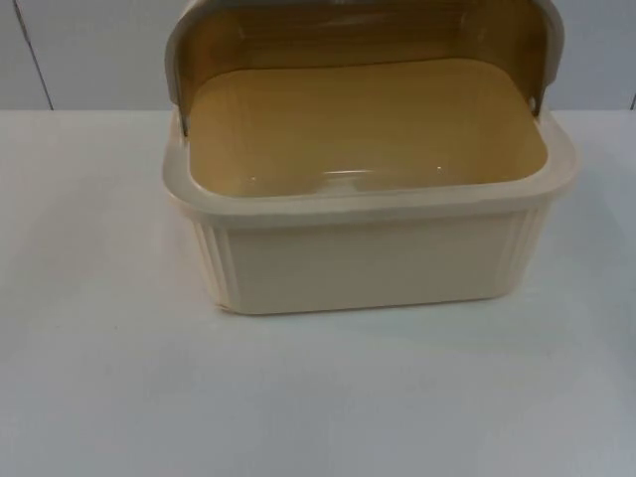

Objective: Open the box lid with the left hand, place the block into the box with the right hand, then close the box lid with the left hand.

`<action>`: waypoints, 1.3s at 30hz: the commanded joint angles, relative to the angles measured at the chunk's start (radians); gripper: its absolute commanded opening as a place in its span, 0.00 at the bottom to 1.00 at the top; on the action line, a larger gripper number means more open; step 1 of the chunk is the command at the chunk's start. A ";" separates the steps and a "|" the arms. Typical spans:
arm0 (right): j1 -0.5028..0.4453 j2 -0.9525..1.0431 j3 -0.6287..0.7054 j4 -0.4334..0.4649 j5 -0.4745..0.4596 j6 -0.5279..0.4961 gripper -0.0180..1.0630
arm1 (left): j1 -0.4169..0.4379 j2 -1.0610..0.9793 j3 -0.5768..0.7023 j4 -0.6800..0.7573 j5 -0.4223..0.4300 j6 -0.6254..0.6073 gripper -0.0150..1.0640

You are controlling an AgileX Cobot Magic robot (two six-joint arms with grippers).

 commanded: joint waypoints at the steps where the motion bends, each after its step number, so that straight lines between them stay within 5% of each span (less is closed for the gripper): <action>1: -0.006 -0.002 -0.004 -0.001 -0.001 -0.002 0.99 | 0.097 -0.054 -0.002 -0.160 0.026 0.069 0.01; 3: -0.006 -0.002 -0.004 -0.001 -0.001 -0.002 0.99 | 0.128 -0.065 -0.002 -0.209 0.028 0.096 0.01; 7: -0.006 -0.002 -0.004 -0.001 -0.001 -0.002 0.99 | 0.391 -0.161 0.059 -0.638 0.029 0.378 0.01; 15: -0.006 -0.002 -0.004 -0.001 -0.001 -0.002 0.99 | 0.629 -0.324 0.315 -0.966 0.027 0.595 0.01; 24: -0.006 -0.002 -0.002 -0.001 0.005 0.010 0.99 | 0.653 -0.487 0.581 -1.000 0.001 0.624 0.01; 34: -0.006 0.100 0.008 -0.083 0.008 0.173 0.99 | 0.653 -0.535 0.634 -1.002 -0.010 0.624 0.01; 39: -0.006 0.258 0.002 -0.080 -0.011 0.173 0.99 | 0.653 -0.535 0.634 -0.999 -0.010 0.624 0.01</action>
